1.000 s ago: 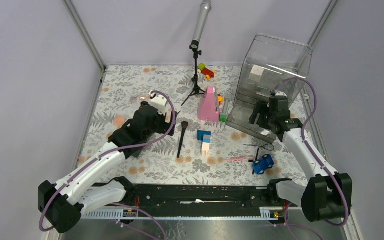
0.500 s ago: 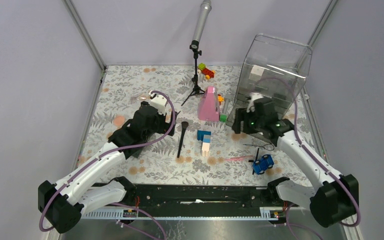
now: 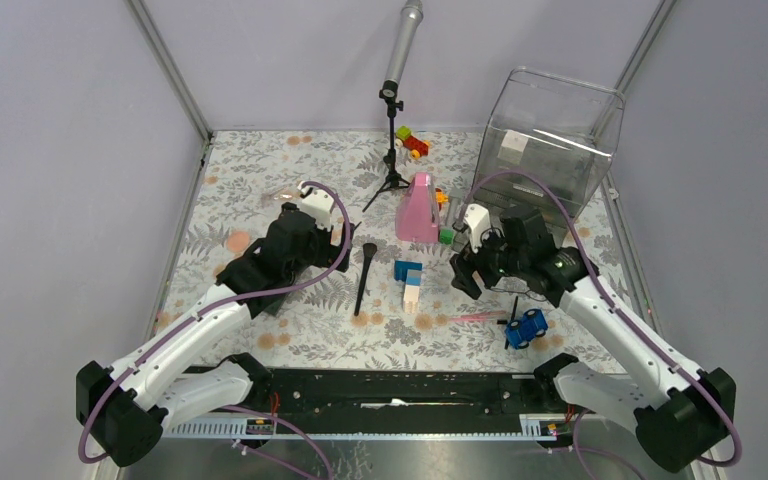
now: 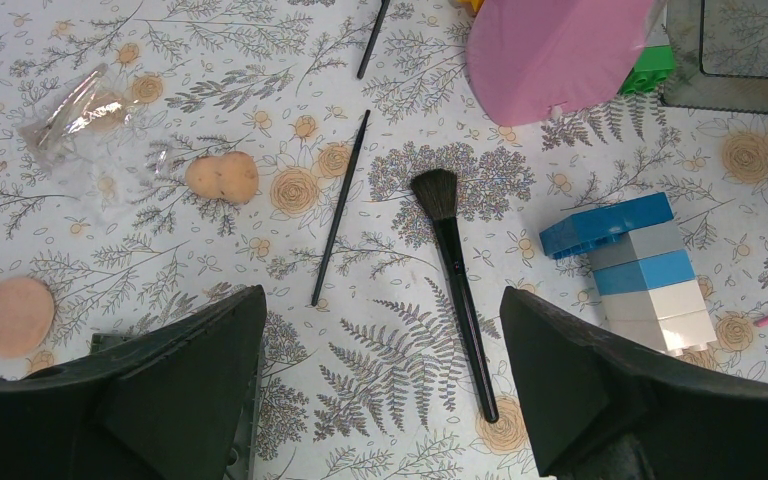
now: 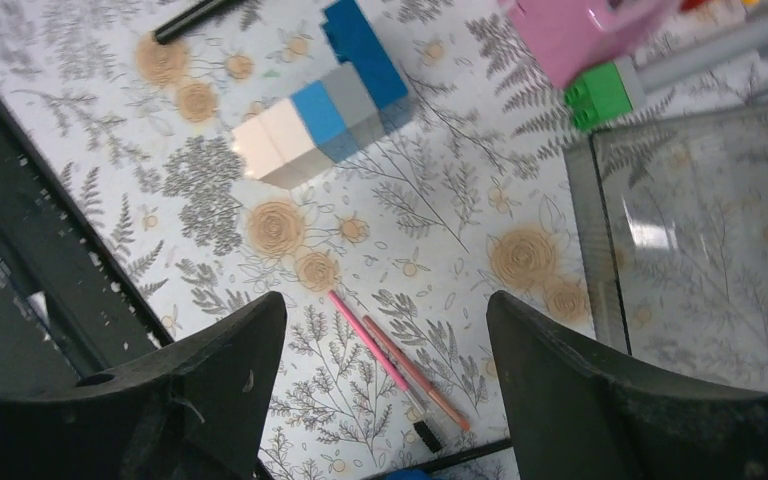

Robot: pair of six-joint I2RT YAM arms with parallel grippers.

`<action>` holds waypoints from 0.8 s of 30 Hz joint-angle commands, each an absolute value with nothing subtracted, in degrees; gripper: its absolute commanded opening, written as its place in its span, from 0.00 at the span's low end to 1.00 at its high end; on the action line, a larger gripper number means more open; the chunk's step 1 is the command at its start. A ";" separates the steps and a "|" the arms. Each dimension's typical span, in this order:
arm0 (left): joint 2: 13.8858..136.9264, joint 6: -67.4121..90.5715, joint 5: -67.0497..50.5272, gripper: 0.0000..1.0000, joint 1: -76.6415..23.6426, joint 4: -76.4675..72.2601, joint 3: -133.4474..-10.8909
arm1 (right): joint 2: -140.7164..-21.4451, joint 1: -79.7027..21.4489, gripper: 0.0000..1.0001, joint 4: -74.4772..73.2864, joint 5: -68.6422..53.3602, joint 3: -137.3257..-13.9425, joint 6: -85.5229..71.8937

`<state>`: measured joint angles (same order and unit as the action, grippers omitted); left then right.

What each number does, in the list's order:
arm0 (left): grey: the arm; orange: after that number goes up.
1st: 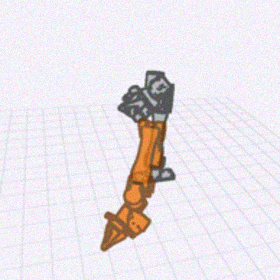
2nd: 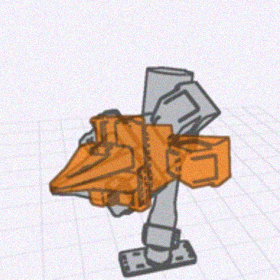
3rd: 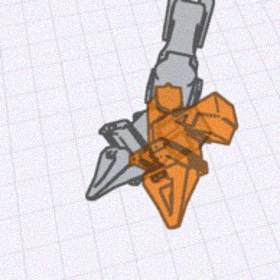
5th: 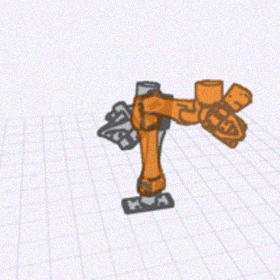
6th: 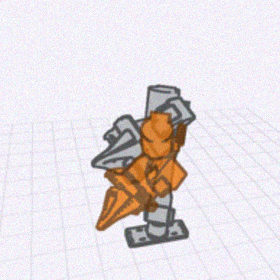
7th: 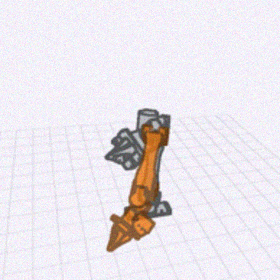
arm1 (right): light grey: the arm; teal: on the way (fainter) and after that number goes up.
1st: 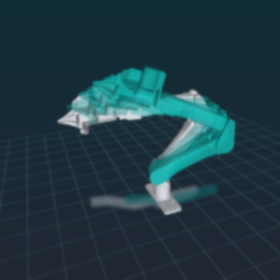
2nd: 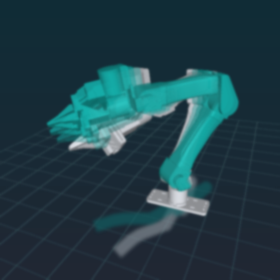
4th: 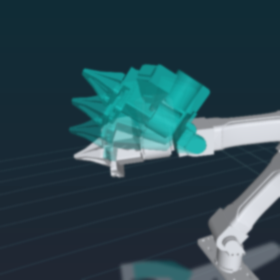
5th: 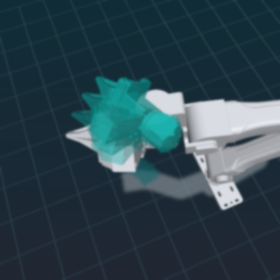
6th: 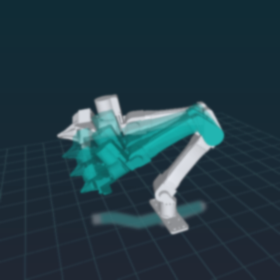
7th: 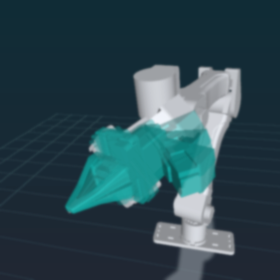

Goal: Organize the makeup
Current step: Pick up the makeup from the center of the board.

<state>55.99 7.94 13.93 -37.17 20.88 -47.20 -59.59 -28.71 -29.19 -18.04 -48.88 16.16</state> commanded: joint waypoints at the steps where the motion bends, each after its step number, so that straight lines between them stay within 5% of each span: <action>1: 55.11 7.47 14.34 0.99 -36.82 19.09 -47.20 | -58.34 -29.45 0.80 -29.28 -26.89 -47.47 23.91; 24: 55.55 7.47 14.31 0.99 -36.74 19.14 -47.13 | -65.40 -31.90 0.76 -40.71 -21.63 -42.93 45.08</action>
<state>55.99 7.94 13.93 -37.17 20.88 -47.20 -63.68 -31.24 -40.47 -23.99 -44.21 42.72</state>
